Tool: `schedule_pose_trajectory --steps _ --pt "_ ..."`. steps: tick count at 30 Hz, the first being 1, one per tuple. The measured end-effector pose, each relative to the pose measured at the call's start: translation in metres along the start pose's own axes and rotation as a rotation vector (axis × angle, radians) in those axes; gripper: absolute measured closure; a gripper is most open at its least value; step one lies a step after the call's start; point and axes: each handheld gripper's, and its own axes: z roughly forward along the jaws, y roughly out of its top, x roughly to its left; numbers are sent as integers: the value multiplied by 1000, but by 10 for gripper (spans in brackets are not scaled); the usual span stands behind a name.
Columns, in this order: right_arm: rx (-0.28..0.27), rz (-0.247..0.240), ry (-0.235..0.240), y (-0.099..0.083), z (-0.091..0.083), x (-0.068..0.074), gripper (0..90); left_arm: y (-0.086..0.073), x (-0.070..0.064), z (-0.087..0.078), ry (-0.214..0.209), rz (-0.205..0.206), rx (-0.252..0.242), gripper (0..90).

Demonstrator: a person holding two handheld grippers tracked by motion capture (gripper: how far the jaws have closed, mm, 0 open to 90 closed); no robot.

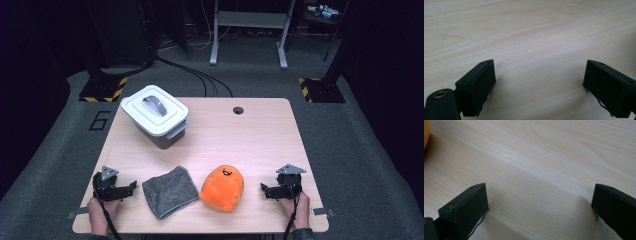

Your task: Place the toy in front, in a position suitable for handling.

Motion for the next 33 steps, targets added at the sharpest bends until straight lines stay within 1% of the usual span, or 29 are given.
schedule_pose_trajectory --steps 5,6,7,9,10,11,12,15,18,19,22,25,26,27,30,32,33 --pt "7 1 -1 1 0 0 0 0 0 0 -2 -1 5 104" --pt "8 1 -1 1 0 0 1 0 0 0 0 -2 -1 104" --pt "8 11 -2 1 0 1 2 0 0 0 -1 -2 1 104" --pt "10 3 -4 1 0 1 4 0 0 0 0 -3 -1 104" --pt "11 -2 -4 2 0 0 3 0 0 0 -2 -2 5 104" --pt "12 0 -3 2 0 0 3 0 0 0 -1 -3 3 104" --pt "10 17 2 2 -1 1 3 0 0 0 0 -3 -2 104" --pt "5 37 22 1 -3 1 2 0 0 0 -1 -3 -1 104" --pt "0 46 34 2 -6 2 2 0 0 0 0 -3 -1 104" --pt "-8 36 34 3 -8 3 2 0 0 0 -2 -2 4 104" --pt "-18 43 44 8 -15 6 2 0 0 0 0 -3 -1 104" --pt "-23 37 49 11 -19 8 2 0 0 0 1 -3 -1 104" --pt "-35 33 62 15 -23 10 2 0 0 0 1 -3 -1 104" --pt "-35 33 62 15 -23 10 2 0 0 0 1 -3 -1 104" --pt "-47 15 78 25 -31 17 3 0 0 0 1 -3 -1 104" --pt "-51 11 79 26 -32 19 3 0 0 0 1 -3 -1 104" --pt "-53 6 89 29 -34 21 3 0 0 0 1 -3 -1 104"
